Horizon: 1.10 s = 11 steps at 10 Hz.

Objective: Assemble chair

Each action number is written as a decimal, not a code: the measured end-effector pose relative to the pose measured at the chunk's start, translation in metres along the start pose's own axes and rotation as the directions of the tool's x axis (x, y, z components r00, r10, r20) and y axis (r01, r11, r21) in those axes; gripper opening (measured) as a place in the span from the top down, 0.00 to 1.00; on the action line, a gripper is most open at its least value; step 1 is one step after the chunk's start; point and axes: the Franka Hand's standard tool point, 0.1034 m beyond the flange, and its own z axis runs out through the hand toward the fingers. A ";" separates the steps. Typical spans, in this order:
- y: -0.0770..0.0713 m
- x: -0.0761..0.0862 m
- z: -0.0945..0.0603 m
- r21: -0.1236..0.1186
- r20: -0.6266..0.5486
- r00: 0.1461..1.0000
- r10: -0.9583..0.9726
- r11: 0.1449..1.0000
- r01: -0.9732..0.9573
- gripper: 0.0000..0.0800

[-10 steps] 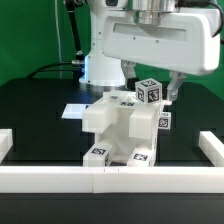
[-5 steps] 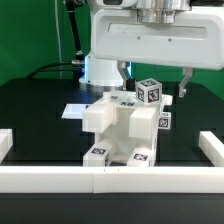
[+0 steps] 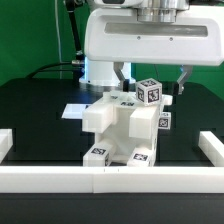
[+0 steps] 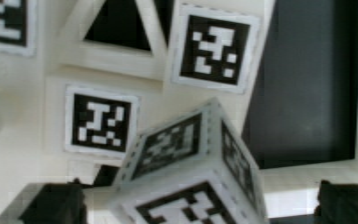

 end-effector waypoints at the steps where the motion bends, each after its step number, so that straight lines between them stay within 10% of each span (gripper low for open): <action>1: 0.001 0.000 0.000 -0.004 0.000 0.997 -0.076 0.997 0.076 0.19; 4: 0.002 0.000 0.000 -0.009 0.002 0.987 -0.159 0.987 0.159 0.19; 7: 0.002 0.000 0.000 -0.009 0.003 0.988 -0.155 0.988 0.155 0.64; 11: 0.003 0.000 0.001 -0.009 0.002 0.997 -0.080 0.997 0.080 0.64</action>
Offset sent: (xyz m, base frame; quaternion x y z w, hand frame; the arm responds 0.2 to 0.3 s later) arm 0.0003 0.0017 0.0007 -0.0040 -0.0026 -0.1244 0.9922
